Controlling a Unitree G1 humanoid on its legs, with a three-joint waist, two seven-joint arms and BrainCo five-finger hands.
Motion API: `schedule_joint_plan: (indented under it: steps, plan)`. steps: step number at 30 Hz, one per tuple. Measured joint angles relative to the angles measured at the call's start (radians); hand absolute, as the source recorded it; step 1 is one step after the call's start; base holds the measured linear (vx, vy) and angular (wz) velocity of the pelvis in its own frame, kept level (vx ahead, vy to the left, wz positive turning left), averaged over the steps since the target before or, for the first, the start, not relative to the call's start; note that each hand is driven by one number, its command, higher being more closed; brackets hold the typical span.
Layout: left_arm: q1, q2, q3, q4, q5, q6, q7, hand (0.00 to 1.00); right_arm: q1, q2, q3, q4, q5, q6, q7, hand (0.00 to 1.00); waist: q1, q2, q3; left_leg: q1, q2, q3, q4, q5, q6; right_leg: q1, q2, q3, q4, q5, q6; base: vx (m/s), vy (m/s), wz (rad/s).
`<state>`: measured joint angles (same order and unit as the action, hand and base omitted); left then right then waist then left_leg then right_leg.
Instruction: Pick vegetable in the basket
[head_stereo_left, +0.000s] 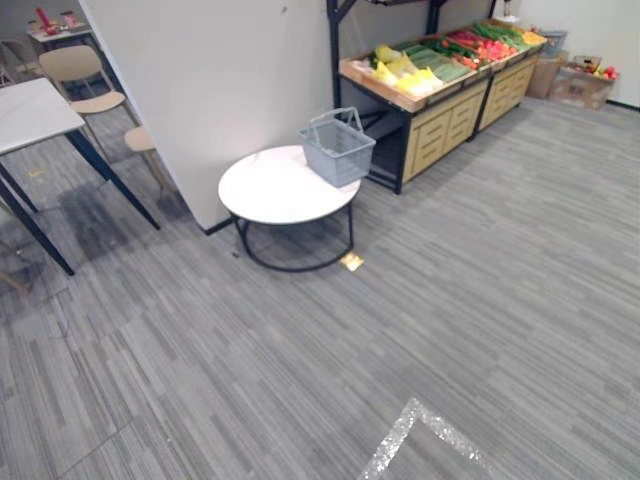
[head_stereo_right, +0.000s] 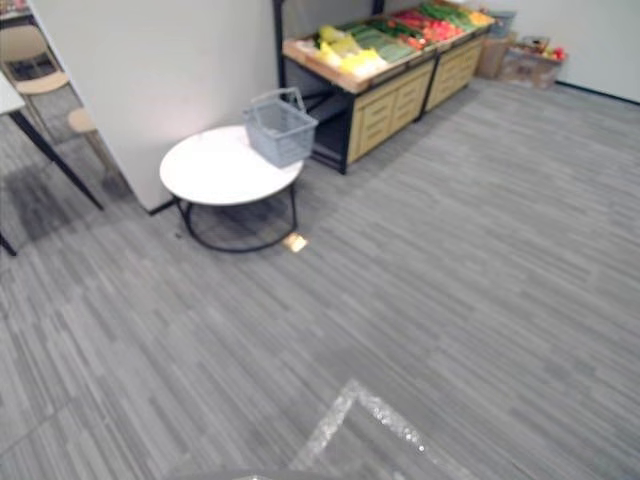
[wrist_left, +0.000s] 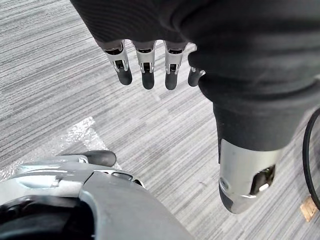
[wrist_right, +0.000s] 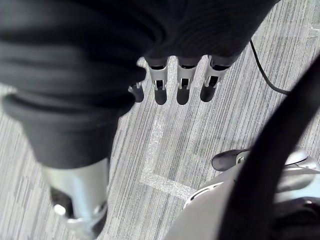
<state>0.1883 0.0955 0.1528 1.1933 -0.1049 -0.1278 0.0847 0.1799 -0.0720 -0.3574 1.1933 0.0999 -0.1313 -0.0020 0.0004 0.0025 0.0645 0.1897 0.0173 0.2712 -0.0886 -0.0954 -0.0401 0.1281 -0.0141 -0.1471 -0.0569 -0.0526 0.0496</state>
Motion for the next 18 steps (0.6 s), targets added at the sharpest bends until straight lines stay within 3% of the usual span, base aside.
schedule_joint_plan:
  steps: [14, 16, 18]
  plan:
    - [-0.006, 0.008, -0.015, 0.0, 0.001, 0.002, -0.004, 0.0, -0.003, 0.001, 0.002, -0.002, -0.001, 0.013, -0.002, 0.0, 0.0, -0.006, 0.001, -0.01, 0.004, 0.011, -0.002, -0.001, -0.001, -0.009, 0.006, 0.01, -0.002, 0.0, 0.0, -0.02, -0.034, -0.03]
    - [-0.016, 0.01, -0.019, -0.001, 0.001, 0.004, -0.002, 0.0, -0.016, -0.003, 0.002, -0.002, -0.001, 0.018, -0.002, 0.0, 0.001, -0.007, 0.007, -0.029, 0.01, 0.021, 0.002, -0.001, -0.001, -0.052, 0.009, 0.016, 0.044, -0.013, -0.016, 0.01, -0.024, -0.13]
    - [-0.036, 0.022, -0.02, -0.001, 0.0, 0.006, 0.004, 0.0, -0.047, 0.002, 0.002, -0.004, -0.001, 0.018, -0.004, 0.0, -0.002, -0.014, 0.037, -0.05, 0.014, 0.023, 0.025, -0.002, -0.003, -0.115, 0.003, 0.019, 0.151, -0.063, -0.025, -0.01, -0.066, -0.05]
